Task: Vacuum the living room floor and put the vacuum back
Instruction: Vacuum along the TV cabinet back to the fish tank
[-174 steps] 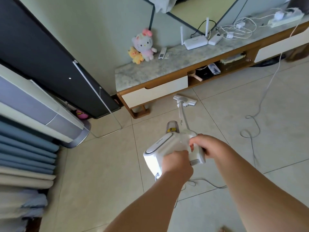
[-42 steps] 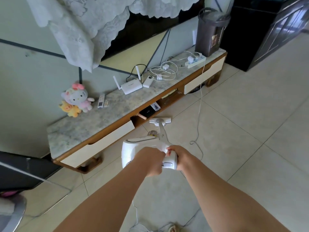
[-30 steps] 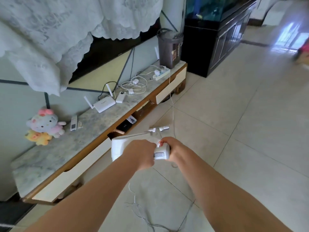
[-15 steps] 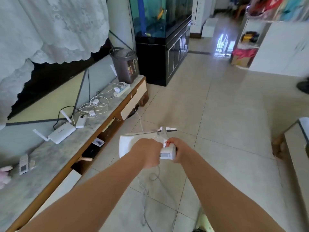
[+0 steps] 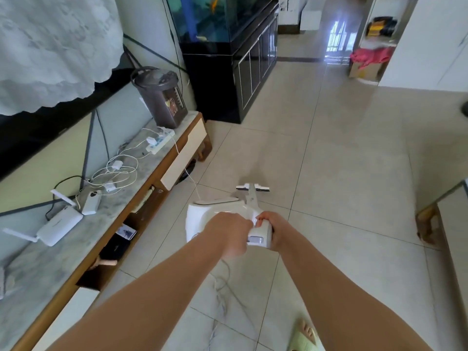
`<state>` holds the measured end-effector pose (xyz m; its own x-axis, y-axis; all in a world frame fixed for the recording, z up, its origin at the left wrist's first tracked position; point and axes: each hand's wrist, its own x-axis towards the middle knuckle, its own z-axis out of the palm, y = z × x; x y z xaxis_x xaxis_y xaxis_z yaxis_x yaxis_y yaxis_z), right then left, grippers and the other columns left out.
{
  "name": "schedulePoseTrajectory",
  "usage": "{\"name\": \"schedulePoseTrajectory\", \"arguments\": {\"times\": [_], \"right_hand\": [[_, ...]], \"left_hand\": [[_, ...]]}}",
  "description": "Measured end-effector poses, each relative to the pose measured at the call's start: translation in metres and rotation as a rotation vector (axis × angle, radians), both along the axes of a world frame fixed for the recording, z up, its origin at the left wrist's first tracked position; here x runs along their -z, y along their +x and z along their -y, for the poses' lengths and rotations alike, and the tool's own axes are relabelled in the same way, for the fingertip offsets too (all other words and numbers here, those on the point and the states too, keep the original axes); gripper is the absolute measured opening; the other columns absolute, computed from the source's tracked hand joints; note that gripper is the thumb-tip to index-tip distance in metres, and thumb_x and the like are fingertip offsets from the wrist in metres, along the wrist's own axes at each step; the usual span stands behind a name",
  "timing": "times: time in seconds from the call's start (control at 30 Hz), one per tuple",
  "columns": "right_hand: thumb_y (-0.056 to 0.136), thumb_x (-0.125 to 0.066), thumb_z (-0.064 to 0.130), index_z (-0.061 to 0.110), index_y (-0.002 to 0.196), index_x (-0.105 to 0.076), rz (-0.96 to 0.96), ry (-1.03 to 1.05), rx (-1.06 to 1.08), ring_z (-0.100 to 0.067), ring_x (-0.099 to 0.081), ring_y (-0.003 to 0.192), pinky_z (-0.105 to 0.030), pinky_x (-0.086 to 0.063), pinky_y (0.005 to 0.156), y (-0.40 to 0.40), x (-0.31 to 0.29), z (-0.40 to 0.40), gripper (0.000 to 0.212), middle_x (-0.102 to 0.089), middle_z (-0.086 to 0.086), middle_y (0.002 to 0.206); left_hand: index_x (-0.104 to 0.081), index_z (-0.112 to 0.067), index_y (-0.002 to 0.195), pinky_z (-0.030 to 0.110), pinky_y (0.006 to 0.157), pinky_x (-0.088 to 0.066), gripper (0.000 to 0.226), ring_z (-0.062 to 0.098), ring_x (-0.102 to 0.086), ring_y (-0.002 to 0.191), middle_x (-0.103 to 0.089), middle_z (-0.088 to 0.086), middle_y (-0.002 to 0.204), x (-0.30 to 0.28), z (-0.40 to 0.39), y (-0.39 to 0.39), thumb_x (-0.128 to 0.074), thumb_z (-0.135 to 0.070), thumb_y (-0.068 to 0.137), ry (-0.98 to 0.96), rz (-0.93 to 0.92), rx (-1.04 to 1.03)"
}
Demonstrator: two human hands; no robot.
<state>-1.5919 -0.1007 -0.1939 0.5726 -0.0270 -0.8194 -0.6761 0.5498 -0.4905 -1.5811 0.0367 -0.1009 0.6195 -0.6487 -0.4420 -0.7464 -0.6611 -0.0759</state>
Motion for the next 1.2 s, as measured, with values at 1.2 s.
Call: {"name": "schedulePoseTrajectory", "arguments": {"times": [1.2], "right_hand": [[0.08,-0.054,0.004,0.001,0.051,-0.053,-0.088,0.042,-0.188,-0.032,-0.057,0.069,-0.045,-0.057,0.068,0.384,0.022,0.149,0.029,-0.054,-0.013,0.074]], "left_hand": [[-0.059,-0.021,0.1,0.034,0.077,-0.053,0.017,0.019,-0.06,0.08,-0.061,-0.001,0.088,0.02,0.142,0.361,-0.053,-0.016,0.084,-0.06,-0.07,-0.173]]}}
